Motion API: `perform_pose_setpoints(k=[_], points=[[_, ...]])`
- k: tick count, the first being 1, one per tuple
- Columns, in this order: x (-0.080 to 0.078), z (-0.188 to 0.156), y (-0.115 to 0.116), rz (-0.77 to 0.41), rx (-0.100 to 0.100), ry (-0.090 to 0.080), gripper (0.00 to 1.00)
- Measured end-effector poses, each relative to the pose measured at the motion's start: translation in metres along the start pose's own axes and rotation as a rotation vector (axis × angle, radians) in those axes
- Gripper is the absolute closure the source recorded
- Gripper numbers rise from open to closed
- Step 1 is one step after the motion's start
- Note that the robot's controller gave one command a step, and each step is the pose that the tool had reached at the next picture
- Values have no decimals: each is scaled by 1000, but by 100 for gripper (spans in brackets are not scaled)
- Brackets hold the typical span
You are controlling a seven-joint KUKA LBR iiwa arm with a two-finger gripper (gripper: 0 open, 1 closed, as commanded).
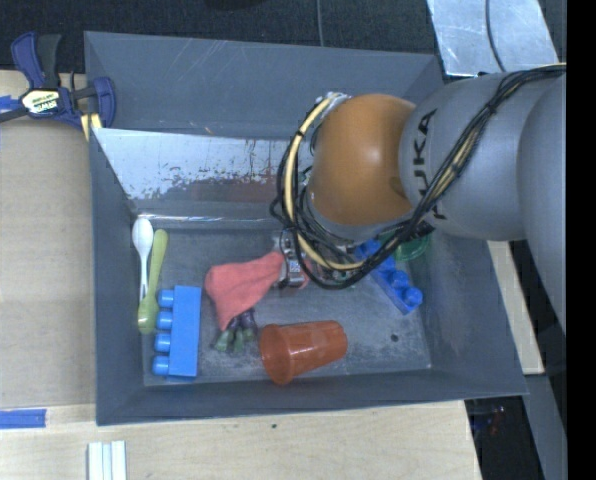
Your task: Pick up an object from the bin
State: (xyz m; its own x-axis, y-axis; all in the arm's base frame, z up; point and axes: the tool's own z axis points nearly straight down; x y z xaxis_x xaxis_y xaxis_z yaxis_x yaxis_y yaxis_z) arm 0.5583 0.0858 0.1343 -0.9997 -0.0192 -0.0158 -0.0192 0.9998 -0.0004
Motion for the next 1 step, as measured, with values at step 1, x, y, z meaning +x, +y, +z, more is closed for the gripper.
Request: perform_pose_setpoints(k=[1], points=[[2,-76,-1,-1,0,1,100]])
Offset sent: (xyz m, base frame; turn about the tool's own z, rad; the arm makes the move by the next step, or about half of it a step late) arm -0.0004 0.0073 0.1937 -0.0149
